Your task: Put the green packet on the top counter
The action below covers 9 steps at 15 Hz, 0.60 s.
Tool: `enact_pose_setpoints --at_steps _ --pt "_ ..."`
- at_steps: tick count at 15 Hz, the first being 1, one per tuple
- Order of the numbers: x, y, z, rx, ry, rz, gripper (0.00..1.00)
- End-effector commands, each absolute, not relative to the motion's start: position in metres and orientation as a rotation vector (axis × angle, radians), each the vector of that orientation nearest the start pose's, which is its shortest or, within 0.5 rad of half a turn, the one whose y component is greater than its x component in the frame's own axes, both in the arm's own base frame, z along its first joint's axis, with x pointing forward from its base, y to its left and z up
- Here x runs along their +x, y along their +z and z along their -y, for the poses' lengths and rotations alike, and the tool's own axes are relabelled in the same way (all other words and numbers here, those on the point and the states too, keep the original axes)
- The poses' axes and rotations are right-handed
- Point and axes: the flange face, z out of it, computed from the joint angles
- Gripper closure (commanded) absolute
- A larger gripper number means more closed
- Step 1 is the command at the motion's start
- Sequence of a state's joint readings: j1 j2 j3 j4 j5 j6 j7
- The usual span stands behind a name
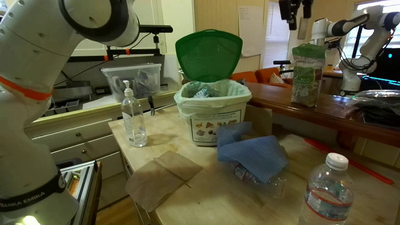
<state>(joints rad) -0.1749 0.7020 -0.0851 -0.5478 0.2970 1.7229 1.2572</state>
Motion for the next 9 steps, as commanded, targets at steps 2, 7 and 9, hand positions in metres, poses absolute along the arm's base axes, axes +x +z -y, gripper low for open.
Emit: enact_pose_setpoints --at_steps 2,7,9 --pt "0.646 0.723 0.165 -2.21 -0.234 -1.555 0.0" --pt "0.561 0.737 0.211 -2.463 0.021 -1.528 0.0" --pt "0.578 0.741 0.209 -2.404 -0.079 -1.544 0.0"
